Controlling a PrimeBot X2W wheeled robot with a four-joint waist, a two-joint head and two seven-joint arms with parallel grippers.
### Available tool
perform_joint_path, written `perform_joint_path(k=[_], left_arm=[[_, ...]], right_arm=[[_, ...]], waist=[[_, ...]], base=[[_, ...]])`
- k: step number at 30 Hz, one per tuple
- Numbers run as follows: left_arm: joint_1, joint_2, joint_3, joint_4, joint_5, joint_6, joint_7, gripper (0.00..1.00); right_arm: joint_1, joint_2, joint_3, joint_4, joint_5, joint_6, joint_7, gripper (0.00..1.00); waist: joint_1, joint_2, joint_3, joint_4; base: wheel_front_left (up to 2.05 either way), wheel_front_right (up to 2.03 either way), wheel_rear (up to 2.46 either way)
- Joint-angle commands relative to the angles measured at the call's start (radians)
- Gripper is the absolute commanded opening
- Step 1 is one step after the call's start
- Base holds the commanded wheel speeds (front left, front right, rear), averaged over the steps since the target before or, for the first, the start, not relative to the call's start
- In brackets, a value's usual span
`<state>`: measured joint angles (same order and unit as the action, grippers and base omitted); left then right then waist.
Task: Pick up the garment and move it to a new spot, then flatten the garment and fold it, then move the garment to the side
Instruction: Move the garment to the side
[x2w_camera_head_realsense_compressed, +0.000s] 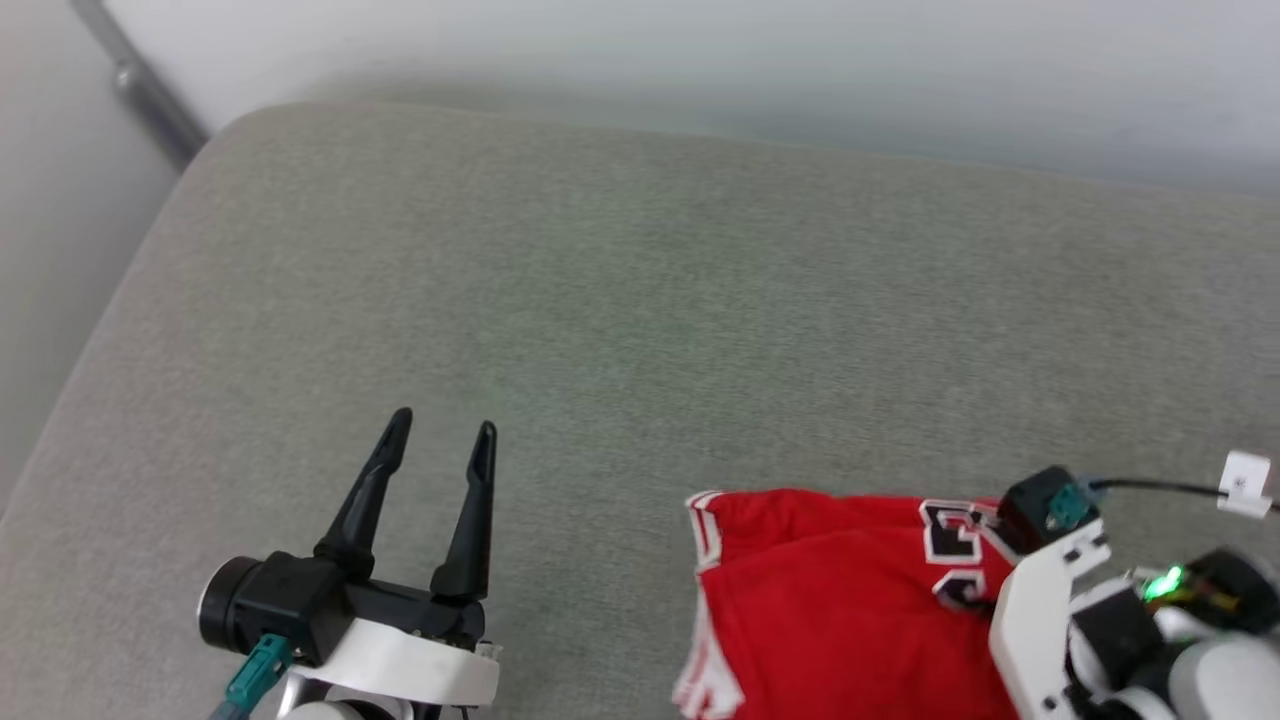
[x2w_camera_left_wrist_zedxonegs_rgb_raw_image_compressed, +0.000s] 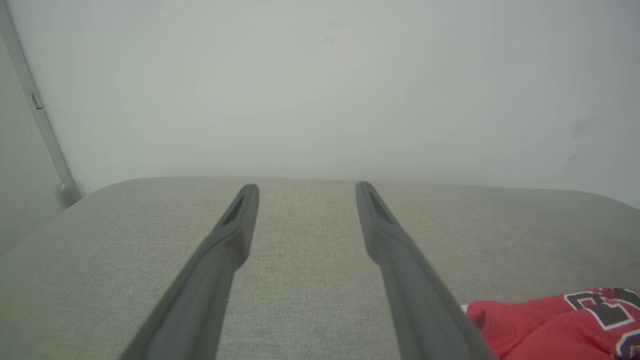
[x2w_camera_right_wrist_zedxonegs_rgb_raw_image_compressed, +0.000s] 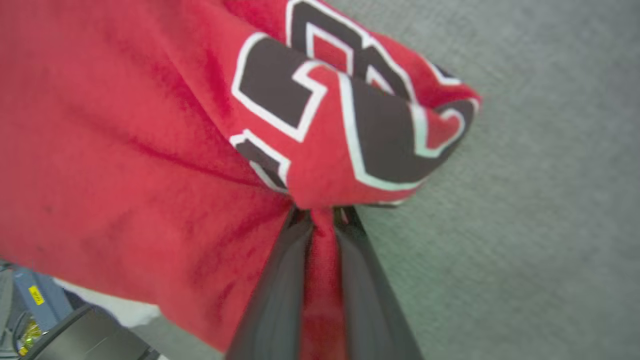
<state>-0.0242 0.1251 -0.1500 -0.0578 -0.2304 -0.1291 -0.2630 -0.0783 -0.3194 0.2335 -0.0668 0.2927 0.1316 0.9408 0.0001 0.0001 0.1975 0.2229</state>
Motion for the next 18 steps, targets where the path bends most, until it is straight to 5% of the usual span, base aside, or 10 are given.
perform_joint_path(k=[1,5,18], left_arm=[[0.001,0.0,-0.01,-0.006,0.001,-0.002,-0.002,1.0],[-0.012,0.002,-0.032,-0.012,0.005,-0.002,-0.002,1.0],[-0.109,0.067,-0.092,-0.057,0.034,-0.002,-0.002,1.0]], right_arm=[[-0.051,-0.072,0.04,-0.022,-0.024,-0.001,-0.007,0.0],[-0.126,-0.175,0.115,-0.055,-0.047,-0.001,0.0,0.0],[-0.465,-0.558,0.349,-0.053,-0.023,-0.001,-0.053,0.0]], waist=[[-0.0001,-0.0001,-0.009,-0.046],[-0.0001,-0.0001,0.001,-0.098],[-0.0001,-0.0001,0.183,-0.414]], base=[[0.0,0.0,0.0],[0.0,0.0,0.0],[0.0,0.0,0.0]])
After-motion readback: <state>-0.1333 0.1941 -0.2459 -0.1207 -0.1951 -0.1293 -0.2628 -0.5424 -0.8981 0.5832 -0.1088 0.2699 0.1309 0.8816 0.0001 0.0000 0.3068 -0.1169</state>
